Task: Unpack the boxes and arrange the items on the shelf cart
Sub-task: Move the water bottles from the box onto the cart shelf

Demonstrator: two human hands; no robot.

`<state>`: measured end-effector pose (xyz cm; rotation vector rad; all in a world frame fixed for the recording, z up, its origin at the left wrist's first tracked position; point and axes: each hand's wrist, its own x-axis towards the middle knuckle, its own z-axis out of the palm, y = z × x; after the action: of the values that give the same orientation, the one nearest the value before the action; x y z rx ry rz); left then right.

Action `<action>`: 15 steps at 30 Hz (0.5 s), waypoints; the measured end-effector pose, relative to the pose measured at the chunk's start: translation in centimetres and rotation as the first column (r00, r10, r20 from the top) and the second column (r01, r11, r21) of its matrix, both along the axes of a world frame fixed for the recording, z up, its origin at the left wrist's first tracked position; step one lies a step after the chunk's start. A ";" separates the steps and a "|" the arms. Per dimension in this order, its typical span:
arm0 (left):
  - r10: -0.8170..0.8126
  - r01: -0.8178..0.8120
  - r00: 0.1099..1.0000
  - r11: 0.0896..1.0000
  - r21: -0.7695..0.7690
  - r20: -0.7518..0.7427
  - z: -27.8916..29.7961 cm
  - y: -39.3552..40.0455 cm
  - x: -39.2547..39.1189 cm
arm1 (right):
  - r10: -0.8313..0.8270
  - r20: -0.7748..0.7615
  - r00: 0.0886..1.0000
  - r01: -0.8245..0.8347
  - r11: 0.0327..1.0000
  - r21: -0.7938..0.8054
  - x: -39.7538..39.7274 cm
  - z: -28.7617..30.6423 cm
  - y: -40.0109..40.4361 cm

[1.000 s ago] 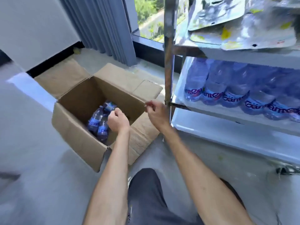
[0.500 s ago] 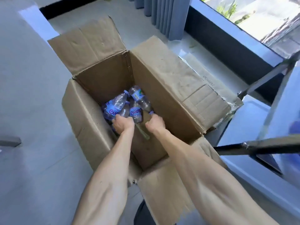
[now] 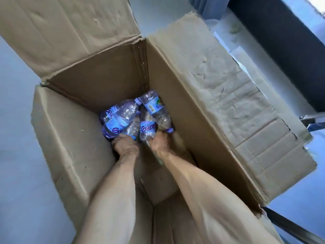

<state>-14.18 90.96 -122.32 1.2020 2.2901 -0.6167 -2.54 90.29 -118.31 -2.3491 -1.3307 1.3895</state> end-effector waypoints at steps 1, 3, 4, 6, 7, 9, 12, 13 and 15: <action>-0.007 0.007 1.000 1.000 -0.024 -0.007 -0.2 0.0 0.0 | -0.012 -0.032 0.999 0.011 1.000 -0.027 -0.5 -0.5 0.3; -0.035 0.032 0.999 0.997 -0.064 -0.039 -0.4 0.2 0.0 | -0.058 -0.074 0.996 0.055 0.998 -0.037 -1.3 -0.8 1.4; -0.043 0.039 0.998 0.996 -0.082 -0.049 -0.3 0.3 0.0 | -0.082 -0.089 0.993 0.078 0.996 -0.044 -1.7 -0.9 2.1; -0.036 0.031 0.998 0.994 -0.106 -0.043 -0.3 0.6 0.0 | -0.103 -0.081 0.991 0.097 0.992 -0.083 -2.3 -1.0 3.3; -0.024 0.019 0.999 0.993 -0.119 -0.042 -0.3 0.7 0.0 | -0.098 -0.058 0.993 0.091 0.990 -0.110 -2.5 -1.3 3.7; 0.011 -0.018 0.999 0.991 -0.130 -0.053 -0.3 0.7 0.2 | -0.094 -0.017 0.995 0.091 0.986 -0.141 -2.8 -1.7 4.2; 0.036 -0.047 0.996 0.988 -0.145 -0.081 -0.2 1.1 0.5 | -0.109 0.006 0.994 0.108 0.983 -0.147 -3.4 -1.9 4.3; 0.057 -0.067 0.996 0.986 -0.151 -0.074 0.0 1.3 0.7 | -0.123 0.011 0.992 0.124 0.982 -0.143 -3.5 -1.9 4.2; 0.079 -0.090 0.994 0.985 -0.150 -0.076 -0.1 1.4 1.1 | -0.145 0.021 0.989 0.147 0.979 -0.140 -3.7 -2.2 4.1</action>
<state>-13.09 92.38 -122.44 1.0213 2.2906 -0.7981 -6.21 94.38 -120.50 -2.4890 -1.0695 1.4730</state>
